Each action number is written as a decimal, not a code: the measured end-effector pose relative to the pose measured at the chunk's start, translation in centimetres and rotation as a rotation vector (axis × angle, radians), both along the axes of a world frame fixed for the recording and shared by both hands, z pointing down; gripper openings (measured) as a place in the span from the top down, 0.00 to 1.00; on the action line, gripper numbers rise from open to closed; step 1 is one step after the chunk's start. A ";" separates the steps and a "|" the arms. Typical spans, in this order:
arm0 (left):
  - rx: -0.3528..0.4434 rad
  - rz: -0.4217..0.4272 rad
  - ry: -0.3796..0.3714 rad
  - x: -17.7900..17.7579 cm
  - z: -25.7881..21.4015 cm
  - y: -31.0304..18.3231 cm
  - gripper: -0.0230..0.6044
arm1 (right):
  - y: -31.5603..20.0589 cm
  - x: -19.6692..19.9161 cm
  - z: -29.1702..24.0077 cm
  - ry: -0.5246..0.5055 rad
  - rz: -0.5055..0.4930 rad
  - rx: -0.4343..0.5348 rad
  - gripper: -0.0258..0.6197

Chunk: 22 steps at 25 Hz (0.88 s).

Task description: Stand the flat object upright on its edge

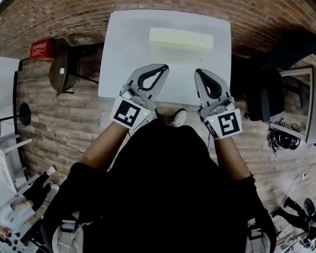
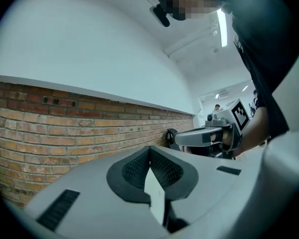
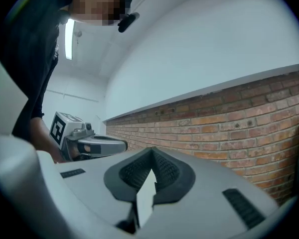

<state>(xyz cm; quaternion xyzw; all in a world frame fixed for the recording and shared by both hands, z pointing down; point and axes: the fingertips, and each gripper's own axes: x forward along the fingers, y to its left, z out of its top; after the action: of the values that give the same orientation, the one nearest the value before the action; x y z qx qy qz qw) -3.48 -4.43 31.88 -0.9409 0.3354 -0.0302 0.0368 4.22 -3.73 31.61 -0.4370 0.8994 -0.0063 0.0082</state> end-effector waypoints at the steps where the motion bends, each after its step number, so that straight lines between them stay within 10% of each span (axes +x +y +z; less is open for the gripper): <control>1: 0.003 0.002 0.005 0.1 -0.3 0.1 0.93 | 0.2 0.0 -0.4 -0.002 0.006 0.009 0.95; 22: -0.033 0.059 0.052 0.0 -0.5 0.8 0.93 | 0.9 -0.3 -1.0 -0.011 0.039 -0.004 0.95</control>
<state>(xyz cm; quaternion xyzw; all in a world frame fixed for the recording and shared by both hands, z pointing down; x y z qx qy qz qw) -3.50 -3.62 31.36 -0.9513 0.3079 -0.0103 0.0135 3.94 -2.80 30.61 -0.4542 0.8907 -0.0104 0.0123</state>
